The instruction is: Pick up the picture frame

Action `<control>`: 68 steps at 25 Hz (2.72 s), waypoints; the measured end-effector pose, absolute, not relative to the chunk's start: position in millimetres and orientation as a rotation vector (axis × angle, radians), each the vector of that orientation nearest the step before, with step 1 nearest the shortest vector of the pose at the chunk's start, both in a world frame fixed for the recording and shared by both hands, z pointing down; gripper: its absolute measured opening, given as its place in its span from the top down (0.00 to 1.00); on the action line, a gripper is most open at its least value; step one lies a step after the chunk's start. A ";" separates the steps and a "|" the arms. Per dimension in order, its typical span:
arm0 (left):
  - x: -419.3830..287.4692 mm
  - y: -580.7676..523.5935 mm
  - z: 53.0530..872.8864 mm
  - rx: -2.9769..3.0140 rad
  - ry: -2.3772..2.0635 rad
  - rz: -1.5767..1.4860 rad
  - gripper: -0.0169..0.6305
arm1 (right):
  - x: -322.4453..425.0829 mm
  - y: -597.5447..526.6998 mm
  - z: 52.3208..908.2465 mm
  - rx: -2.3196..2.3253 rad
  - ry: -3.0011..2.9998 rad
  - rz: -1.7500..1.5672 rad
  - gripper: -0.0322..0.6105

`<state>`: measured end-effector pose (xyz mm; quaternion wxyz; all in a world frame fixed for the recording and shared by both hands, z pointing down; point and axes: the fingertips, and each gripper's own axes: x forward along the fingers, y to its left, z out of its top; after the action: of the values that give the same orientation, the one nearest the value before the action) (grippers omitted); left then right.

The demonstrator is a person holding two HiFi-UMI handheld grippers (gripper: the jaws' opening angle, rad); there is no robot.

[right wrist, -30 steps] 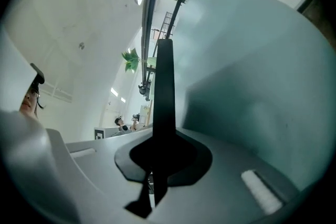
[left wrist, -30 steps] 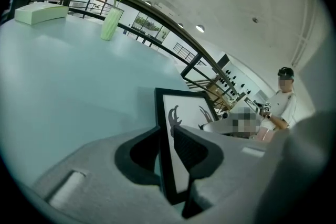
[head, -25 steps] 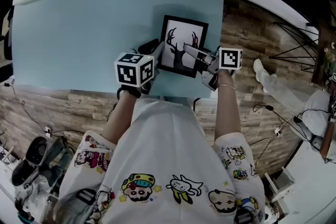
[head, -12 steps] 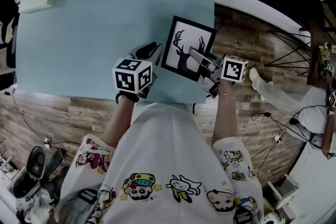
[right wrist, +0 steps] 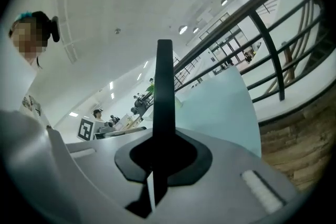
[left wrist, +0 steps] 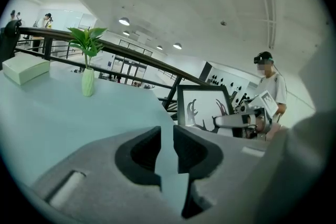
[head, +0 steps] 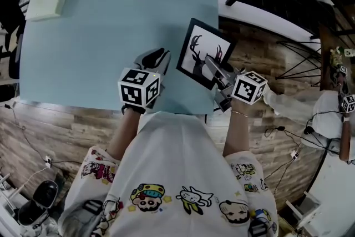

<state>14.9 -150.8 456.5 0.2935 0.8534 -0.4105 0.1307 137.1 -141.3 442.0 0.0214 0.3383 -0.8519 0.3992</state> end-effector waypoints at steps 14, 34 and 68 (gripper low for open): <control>35.3 -117.3 403.6 2.455 -1.226 0.341 0.94 | 183.9 -105.9 389.7 1.377 -2.575 0.632 0.92; 11.9 -85.0 386.1 2.535 -1.340 0.306 0.98 | 205.9 -62.1 362.2 1.691 -2.424 0.219 0.92; 4.9 -94.4 391.2 2.521 -1.398 0.303 0.98 | 209.1 -73.0 371.3 1.695 -2.459 0.268 0.92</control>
<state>4.9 -94.4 391.2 0.1211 0.8634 -0.4786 0.1036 209.1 -73.0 371.3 0.0715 0.5638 -0.8179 0.0892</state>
